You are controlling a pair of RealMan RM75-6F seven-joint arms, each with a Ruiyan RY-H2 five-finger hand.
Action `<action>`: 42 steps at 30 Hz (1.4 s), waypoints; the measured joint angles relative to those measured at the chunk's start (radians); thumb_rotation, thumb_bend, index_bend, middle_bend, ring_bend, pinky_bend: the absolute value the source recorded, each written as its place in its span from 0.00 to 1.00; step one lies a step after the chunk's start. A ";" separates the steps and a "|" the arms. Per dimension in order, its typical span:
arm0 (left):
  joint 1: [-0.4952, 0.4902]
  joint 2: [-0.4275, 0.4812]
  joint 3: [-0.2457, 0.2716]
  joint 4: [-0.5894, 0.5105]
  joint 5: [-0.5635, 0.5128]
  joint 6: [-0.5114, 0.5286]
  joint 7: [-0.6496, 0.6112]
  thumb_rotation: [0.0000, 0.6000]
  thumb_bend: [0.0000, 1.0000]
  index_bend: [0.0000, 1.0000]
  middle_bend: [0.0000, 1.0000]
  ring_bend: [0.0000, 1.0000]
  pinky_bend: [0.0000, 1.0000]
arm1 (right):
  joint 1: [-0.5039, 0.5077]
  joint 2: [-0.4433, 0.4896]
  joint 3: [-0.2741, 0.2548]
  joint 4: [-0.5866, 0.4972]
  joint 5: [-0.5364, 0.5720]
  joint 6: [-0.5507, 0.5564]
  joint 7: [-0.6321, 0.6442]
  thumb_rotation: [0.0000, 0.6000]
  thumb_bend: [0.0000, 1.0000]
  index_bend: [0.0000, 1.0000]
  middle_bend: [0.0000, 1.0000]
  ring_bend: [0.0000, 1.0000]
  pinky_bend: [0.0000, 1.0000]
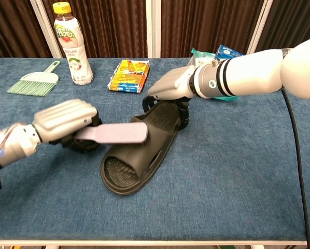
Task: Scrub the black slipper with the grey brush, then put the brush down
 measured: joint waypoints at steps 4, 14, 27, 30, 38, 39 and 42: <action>0.013 0.025 0.023 -0.036 0.022 0.032 0.008 1.00 0.55 1.00 1.00 1.00 1.00 | -0.001 -0.001 0.000 0.001 -0.004 0.001 0.002 1.00 0.21 0.52 0.41 0.19 0.22; 0.038 0.137 0.036 -0.223 0.041 0.097 0.081 1.00 0.55 1.00 1.00 1.00 1.00 | 0.001 0.020 -0.006 -0.029 0.013 -0.007 -0.003 1.00 0.02 0.00 0.05 0.00 0.00; 0.083 0.163 -0.112 -0.209 -0.191 -0.053 0.184 1.00 0.54 0.96 0.98 0.89 0.95 | -0.031 0.172 -0.017 -0.236 0.092 0.129 -0.054 1.00 0.00 0.00 0.00 0.00 0.00; 0.090 0.161 -0.140 -0.204 -0.243 -0.112 0.234 1.00 0.54 0.83 0.88 0.79 0.90 | -0.061 0.250 -0.015 -0.316 0.093 0.184 -0.051 1.00 0.00 0.00 0.00 0.00 0.00; 0.104 0.165 -0.165 -0.244 -0.268 -0.125 0.340 1.00 0.36 0.38 0.48 0.38 0.58 | -0.183 0.442 -0.015 -0.461 0.048 0.293 0.032 1.00 0.00 0.00 0.00 0.00 0.00; 0.104 0.169 -0.165 -0.256 -0.271 -0.131 0.355 1.00 0.33 0.34 0.44 0.35 0.55 | -0.198 0.458 -0.018 -0.469 0.038 0.301 0.043 1.00 0.00 0.00 0.00 0.00 0.00; 0.104 0.189 -0.170 -0.314 -0.281 -0.149 0.406 1.00 0.24 0.22 0.30 0.24 0.44 | -0.247 0.503 -0.028 -0.489 0.006 0.329 0.081 1.00 0.00 0.00 0.00 0.00 0.00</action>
